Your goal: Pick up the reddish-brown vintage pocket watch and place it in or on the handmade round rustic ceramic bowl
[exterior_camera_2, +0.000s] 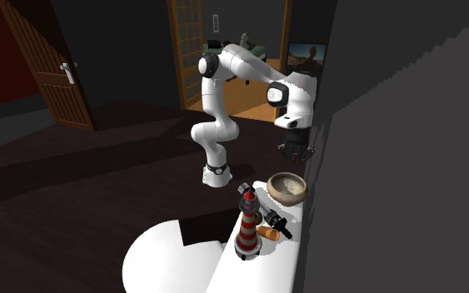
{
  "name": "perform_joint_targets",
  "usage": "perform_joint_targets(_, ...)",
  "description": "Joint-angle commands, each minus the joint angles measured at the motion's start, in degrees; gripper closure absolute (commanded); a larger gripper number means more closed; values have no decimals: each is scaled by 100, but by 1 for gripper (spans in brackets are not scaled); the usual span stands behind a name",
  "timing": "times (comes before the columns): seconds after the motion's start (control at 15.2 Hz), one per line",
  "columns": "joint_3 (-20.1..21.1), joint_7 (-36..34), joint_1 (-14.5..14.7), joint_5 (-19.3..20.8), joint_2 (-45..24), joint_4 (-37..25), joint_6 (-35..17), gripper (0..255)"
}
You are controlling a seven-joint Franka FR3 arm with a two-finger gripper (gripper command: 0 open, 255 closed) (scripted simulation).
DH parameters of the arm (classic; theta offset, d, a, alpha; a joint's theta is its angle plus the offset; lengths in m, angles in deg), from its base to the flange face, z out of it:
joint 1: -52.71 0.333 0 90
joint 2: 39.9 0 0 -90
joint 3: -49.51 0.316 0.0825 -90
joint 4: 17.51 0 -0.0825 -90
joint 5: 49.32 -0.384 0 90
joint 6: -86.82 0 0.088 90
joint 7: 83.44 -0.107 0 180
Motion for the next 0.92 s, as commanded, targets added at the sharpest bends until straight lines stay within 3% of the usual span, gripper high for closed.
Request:
perform_joint_targets(0.0, 21, -21, 3, 1, -13, 138, -151, 255)
perform_joint_targets(0.53, 132, -133, -6, 45, -146, 615, -748, 255)
perform_joint_targets(0.86, 132, -133, -6, 45, -146, 615, -748, 255)
